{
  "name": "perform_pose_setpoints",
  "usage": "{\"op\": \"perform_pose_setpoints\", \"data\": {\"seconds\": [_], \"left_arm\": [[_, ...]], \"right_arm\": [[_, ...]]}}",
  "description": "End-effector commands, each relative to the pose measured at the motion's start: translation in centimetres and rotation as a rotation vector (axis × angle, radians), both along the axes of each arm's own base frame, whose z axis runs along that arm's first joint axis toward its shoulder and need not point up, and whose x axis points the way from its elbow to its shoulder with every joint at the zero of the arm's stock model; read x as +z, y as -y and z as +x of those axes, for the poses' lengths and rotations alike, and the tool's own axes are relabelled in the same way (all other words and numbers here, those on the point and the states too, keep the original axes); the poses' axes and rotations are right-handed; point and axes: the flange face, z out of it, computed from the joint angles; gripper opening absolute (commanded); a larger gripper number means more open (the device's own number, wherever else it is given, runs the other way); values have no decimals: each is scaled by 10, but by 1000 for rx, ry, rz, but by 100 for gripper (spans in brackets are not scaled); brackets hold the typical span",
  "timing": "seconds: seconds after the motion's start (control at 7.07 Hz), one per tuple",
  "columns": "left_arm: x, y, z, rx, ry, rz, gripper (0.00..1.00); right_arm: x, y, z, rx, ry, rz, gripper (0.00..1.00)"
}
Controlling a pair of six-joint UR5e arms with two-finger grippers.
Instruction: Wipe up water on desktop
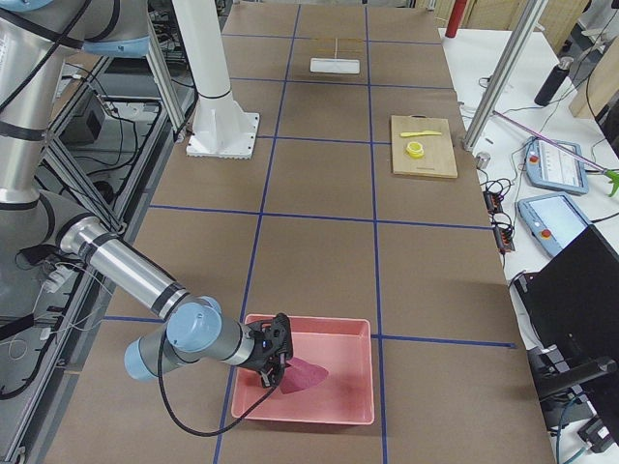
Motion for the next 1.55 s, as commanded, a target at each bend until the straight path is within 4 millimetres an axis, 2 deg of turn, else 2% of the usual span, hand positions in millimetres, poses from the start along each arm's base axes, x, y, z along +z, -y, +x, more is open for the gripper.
{"op": "perform_pose_setpoints", "data": {"seconds": [0.0,0.71,0.85,0.99,1.13,1.27,1.41], "left_arm": [[-1,0,0,0,0,2,97],[-5,-1,-1,-1,-2,8,97],[-6,-1,-1,-1,-3,10,97],[-10,-4,-2,-3,-5,20,97],[-11,-9,-3,-7,-7,16,97],[-12,-10,-3,-8,-8,16,97],[-10,-10,-4,-8,-7,13,97]], "right_arm": [[0,6,-1,-5,-6,-7,0],[-3,13,0,-6,-3,-7,0],[-31,33,-9,-39,15,44,0],[-76,67,-7,-48,28,52,0],[-141,92,-4,-50,32,48,0],[-203,107,-11,-72,33,39,0],[-255,116,-27,-110,33,44,0]]}}
